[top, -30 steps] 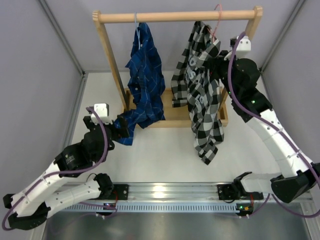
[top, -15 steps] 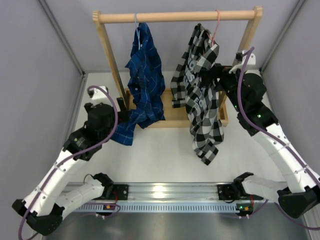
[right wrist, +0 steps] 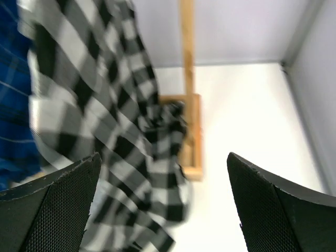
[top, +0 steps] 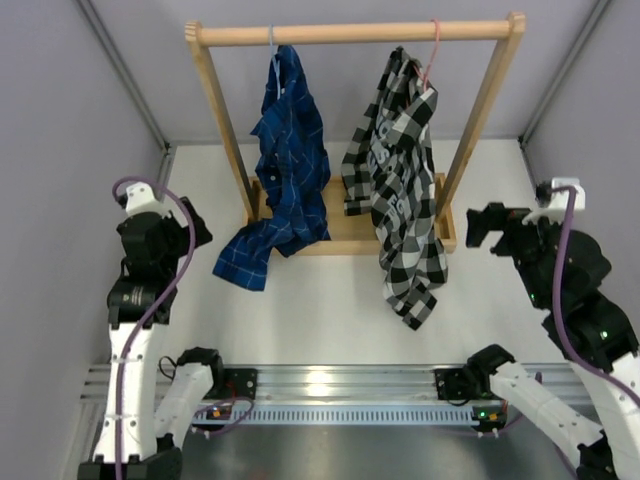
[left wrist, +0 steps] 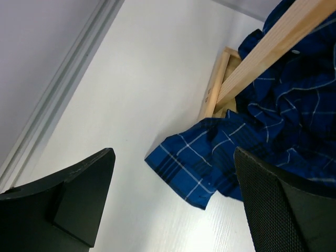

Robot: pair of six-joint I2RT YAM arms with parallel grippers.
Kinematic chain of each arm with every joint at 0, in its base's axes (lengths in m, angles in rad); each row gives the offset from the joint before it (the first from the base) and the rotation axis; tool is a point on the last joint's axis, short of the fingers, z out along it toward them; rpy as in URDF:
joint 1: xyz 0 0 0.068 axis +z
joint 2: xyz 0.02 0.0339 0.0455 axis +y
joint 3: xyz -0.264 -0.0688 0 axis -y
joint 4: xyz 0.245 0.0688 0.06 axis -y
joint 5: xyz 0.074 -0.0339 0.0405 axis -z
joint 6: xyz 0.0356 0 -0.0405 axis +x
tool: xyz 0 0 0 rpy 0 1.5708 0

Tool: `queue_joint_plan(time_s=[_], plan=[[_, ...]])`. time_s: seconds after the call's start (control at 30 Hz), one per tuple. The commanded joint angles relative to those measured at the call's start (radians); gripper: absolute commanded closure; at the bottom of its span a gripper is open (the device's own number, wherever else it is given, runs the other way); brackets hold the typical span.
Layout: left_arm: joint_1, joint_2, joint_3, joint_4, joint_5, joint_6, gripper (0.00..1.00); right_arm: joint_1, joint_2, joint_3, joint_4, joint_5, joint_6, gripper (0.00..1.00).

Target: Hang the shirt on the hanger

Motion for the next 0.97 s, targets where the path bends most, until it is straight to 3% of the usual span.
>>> queue_joint_plan(time_s=[0.0, 0.07, 0.17, 0.27, 0.93], plan=[[0.013, -0.127, -0.006, 0.003, 0.009, 0.067, 0.02, -0.010, -0.117, -0.039, -0.183, 0.158, -0.061, 0.01], [0.010, -0.216, -0.024, -0.014, -0.004, 0.077, 0.02, -0.010, -0.185, -0.062, -0.204, 0.175, -0.060, 0.00], [0.011, -0.316, -0.061, -0.020, 0.142, 0.104, 0.02, -0.010, -0.242, -0.080, -0.255, 0.180, -0.027, 0.01], [0.008, -0.367, -0.060, -0.067, 0.167, 0.104, 0.02, -0.010, -0.269, -0.106, -0.296, 0.166, -0.010, 0.01], [-0.087, -0.439, -0.064, -0.110, 0.065, 0.146, 0.02, -0.010, -0.271, -0.103, -0.313, 0.164, -0.024, 0.00]])
